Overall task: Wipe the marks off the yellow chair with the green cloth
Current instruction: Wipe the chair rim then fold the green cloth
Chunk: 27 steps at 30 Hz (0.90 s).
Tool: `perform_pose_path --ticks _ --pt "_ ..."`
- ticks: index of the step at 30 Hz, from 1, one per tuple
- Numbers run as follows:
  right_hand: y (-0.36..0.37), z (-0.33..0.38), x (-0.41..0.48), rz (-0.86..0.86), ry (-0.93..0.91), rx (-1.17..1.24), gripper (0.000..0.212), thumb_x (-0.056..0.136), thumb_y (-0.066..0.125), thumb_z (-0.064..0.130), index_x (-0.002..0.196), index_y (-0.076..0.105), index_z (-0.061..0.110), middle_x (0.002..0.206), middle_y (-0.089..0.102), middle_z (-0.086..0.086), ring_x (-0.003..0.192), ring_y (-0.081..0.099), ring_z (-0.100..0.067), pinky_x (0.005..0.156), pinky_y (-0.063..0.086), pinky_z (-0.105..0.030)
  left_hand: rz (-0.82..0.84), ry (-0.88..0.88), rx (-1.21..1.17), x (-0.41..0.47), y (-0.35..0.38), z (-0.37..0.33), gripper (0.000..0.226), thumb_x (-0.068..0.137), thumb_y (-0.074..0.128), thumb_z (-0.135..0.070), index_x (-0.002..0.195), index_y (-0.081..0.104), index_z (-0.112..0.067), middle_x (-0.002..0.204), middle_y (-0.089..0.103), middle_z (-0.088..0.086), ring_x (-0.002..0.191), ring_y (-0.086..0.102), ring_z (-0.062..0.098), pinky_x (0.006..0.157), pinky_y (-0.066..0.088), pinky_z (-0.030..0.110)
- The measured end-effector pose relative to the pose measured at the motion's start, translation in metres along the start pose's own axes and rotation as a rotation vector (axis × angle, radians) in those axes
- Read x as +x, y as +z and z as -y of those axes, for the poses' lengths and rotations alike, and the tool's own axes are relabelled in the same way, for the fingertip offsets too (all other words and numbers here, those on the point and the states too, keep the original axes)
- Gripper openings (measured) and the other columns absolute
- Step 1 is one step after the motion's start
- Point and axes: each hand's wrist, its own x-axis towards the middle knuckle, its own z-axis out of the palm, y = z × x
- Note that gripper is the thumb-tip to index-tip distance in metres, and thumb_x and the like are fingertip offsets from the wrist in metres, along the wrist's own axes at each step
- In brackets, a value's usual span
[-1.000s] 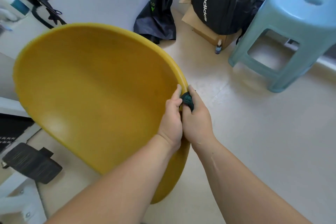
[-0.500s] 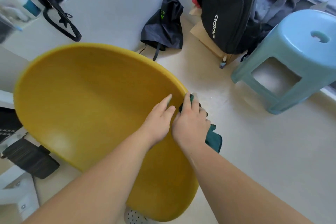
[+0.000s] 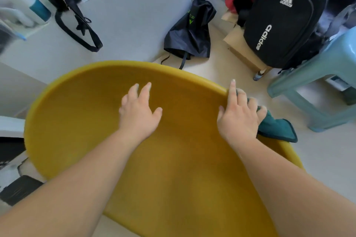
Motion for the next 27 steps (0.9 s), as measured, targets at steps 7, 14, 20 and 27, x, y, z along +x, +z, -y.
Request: perform_pose_path --ticks 7,14,20,27 --pt "0.026 0.046 0.033 -0.150 -0.009 -0.039 0.039 0.104 0.038 0.044 0.138 0.046 0.026 0.123 0.054 -0.005 0.111 0.044 -0.032 0.104 0.027 -0.053 -0.177 -0.013 0.284 0.082 -0.036 0.107 0.084 0.090 0.060 -0.040 0.155 0.008 -0.029 0.163 0.005 0.012 0.150 0.005 0.037 0.120 0.006 0.056" --pt "0.036 0.066 0.065 -0.216 -0.112 -0.016 0.034 0.104 0.041 0.046 0.127 0.051 0.023 0.117 0.053 -0.005 0.108 0.043 -0.031 0.102 0.024 -0.049 -0.008 -0.037 0.171 0.136 -0.038 0.127 0.061 0.100 0.044 -0.039 0.154 0.015 -0.036 0.161 0.021 0.004 0.149 0.015 0.030 0.118 0.011 0.062" --pt "0.035 0.100 0.097 -0.163 -0.253 -0.021 0.035 0.104 0.039 0.048 0.122 0.051 0.021 0.116 0.053 -0.006 0.108 0.044 -0.032 0.104 0.025 -0.050 -0.063 -0.183 0.132 0.147 -0.048 0.151 0.047 0.100 0.042 -0.045 0.145 0.039 -0.034 0.145 0.043 0.010 0.134 0.037 0.037 0.112 0.026 0.062" --pt "0.042 0.161 0.124 -0.139 -0.342 -0.016 0.041 0.102 0.042 0.052 0.128 0.052 0.021 0.121 0.054 -0.006 0.116 0.044 -0.032 0.109 0.020 -0.050 -0.190 -0.121 0.132 0.149 -0.064 0.207 0.045 0.096 0.047 -0.055 0.120 0.060 -0.019 0.114 0.059 0.013 0.111 0.048 0.037 0.093 0.042 0.051"
